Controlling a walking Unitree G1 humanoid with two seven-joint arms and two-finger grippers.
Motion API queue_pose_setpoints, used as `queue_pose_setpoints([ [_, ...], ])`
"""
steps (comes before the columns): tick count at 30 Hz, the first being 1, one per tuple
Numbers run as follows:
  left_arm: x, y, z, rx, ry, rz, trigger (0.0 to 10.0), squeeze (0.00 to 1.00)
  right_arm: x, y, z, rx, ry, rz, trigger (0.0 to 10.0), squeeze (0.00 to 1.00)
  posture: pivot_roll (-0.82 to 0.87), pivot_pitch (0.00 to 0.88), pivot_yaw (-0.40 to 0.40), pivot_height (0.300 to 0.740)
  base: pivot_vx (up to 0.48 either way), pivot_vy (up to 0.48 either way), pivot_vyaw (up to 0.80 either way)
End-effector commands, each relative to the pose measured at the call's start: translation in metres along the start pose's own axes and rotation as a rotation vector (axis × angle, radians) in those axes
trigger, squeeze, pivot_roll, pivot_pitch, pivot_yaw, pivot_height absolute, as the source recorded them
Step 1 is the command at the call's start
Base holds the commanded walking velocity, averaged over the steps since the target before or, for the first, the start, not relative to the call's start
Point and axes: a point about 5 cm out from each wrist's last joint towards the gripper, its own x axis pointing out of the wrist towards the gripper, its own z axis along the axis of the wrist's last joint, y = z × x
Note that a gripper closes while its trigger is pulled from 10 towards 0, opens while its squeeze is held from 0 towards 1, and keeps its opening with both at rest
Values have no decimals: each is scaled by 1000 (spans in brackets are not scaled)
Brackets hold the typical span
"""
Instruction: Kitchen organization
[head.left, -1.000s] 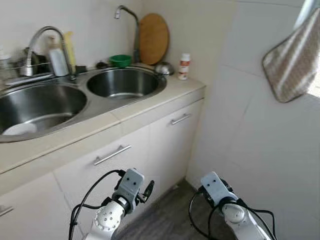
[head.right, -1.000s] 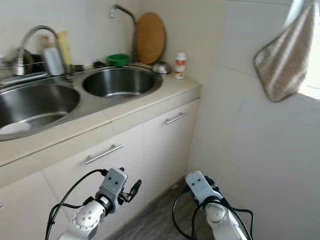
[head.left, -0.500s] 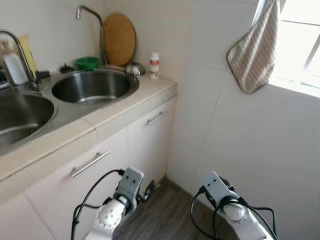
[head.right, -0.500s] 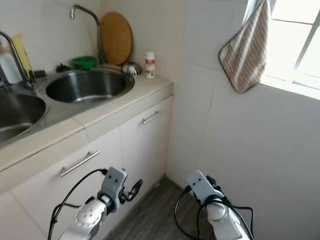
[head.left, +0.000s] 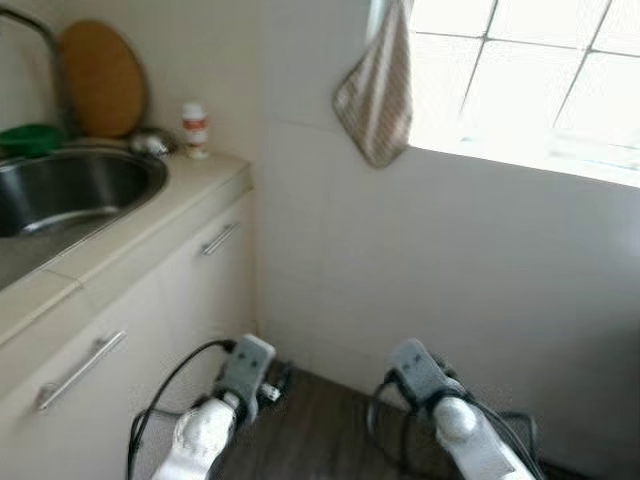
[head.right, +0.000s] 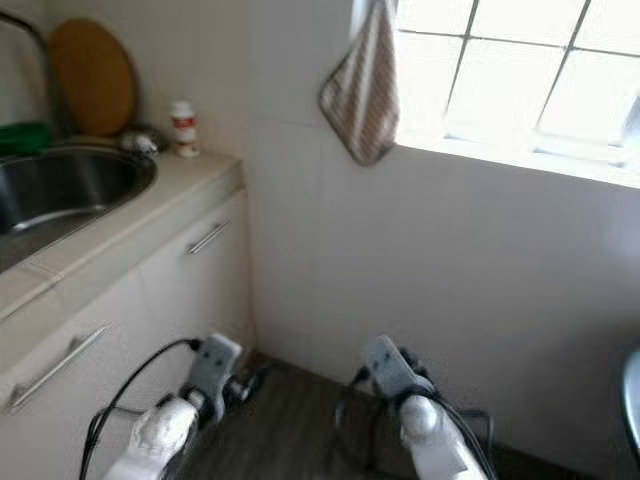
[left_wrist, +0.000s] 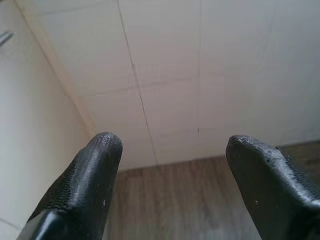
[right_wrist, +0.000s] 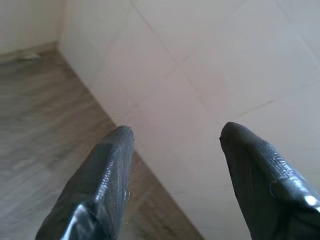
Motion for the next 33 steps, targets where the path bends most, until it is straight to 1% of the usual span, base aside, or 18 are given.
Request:
queue_pose_setpoints([
  [1, 3, -5, 4, 2, -11, -15, 10000, 0, -1, -8, -5, -3, 16, -17, 10000, 0, 7, 0, -2, 740, 0, 0, -763],
  [8, 3, -6, 3, 6, -4, -15, 10000, 0, 0, -7, -6, -3, 14, -18, 10000, 0, 4, 0, 2, 740, 0, 0, -766],
  [11, 4, -5, 3, 8, -2, -15, 10000, 0, 0, -7, -4, -7, 2, -14, 10000, 0, 4, 0, 4, 740, 0, -271, -763],
  [12, 4, -5, 3, 8, -1, -14, 10000, 0, 0, -7, -1, 1, -19, -9, 10000, 0, 4, 0, 4, 740, 0, -368, -738],
  [14, 4, -5, 2, 8, 0, -13, 10000, 0, 0, -6, 1, -22, -31, 3, 10000, 0, 4, 0, 4, 740, 0, -480, 0],
  [23, 4, -4, 4, 5, -6, -8, 10000, 0, 0, -5, 3, -16, -44, 9, 10000, 0, 4, 0, 6, 740, 0, -478, 0],
  [30, 4, -4, 5, 0, -8, -6, 10000, 0, 0, -5, 5, -20, -53, 12, 10000, 0, 4, 0, 5, 740, 0, 0, 0],
  [32, 4, -4, 5, 0, -7, -6, 10000, 0, 0, -5, 5, -21, -55, 12, 10000, 0, 4, 0, 5, 740, 0, -298, 0],
  [33, 4, -3, 5, 0, -8, -6, 10000, 0, -1, -6, 8, -27, -78, 7, 10000, 0, 2, 0, 7, 740, 0, -480, 0],
])
